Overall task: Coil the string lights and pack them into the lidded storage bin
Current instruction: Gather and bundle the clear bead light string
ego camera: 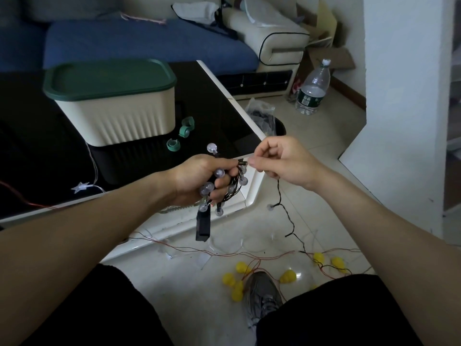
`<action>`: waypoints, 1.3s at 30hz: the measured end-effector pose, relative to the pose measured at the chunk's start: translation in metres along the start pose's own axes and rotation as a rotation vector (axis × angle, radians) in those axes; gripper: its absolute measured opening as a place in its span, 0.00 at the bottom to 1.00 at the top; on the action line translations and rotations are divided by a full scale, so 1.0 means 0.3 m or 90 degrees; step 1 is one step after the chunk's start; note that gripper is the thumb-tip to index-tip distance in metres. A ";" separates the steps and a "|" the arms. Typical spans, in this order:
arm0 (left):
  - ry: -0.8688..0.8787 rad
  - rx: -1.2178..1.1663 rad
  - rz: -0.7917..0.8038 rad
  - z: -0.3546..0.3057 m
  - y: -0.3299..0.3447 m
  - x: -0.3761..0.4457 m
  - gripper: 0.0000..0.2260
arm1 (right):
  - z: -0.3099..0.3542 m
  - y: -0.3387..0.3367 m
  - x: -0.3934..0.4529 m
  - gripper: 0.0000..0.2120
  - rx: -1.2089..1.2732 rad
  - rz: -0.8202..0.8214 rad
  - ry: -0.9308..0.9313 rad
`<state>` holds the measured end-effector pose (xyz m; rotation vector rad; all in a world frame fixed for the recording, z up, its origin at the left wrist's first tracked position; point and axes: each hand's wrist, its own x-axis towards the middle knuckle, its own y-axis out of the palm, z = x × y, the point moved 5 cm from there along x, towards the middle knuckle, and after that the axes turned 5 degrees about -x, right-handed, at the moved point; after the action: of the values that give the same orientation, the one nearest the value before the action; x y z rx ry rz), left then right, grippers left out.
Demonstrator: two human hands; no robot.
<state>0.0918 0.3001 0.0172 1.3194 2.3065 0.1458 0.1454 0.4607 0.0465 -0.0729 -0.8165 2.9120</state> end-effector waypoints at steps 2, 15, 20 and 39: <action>0.026 -0.057 -0.032 -0.004 -0.021 0.006 0.14 | -0.021 -0.004 0.000 0.08 0.020 0.003 0.043; 0.112 -0.396 -0.224 -0.041 -0.133 0.027 0.21 | -0.075 0.073 -0.004 0.13 -0.187 0.137 0.153; 0.124 -0.287 -0.191 -0.052 -0.090 0.034 0.15 | 0.003 0.160 -0.003 0.11 -0.278 0.192 0.072; -0.035 0.146 -0.047 0.031 -0.006 0.025 0.10 | 0.028 0.085 0.014 0.15 -0.179 0.040 0.014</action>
<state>0.0914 0.3042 0.0058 1.3242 2.3767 -0.1823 0.1380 0.4353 0.0404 -0.1584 -1.2345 2.8259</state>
